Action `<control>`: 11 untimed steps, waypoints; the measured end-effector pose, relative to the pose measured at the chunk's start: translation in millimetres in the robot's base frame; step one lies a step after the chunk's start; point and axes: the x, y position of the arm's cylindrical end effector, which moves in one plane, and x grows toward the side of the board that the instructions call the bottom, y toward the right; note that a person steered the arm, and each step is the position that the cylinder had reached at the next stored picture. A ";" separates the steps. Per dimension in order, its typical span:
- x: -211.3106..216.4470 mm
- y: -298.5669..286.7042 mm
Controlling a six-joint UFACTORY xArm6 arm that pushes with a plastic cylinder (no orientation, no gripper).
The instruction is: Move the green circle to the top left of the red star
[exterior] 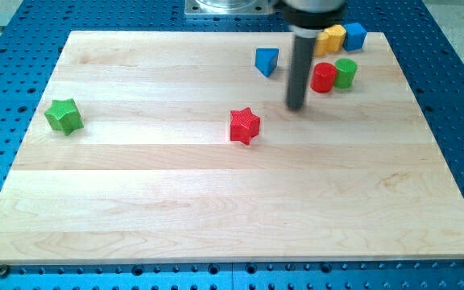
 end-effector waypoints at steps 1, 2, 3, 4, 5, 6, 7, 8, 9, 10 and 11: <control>-1.6 71.9; -28.8 113.0; -75.9 77.4; -99.0 41.4; -107.3 -6.7; -72.2 2.6; -63.6 33.5; -58.4 42.8; -26.6 -13.0; -16.2 -117.2; -7.6 -180.6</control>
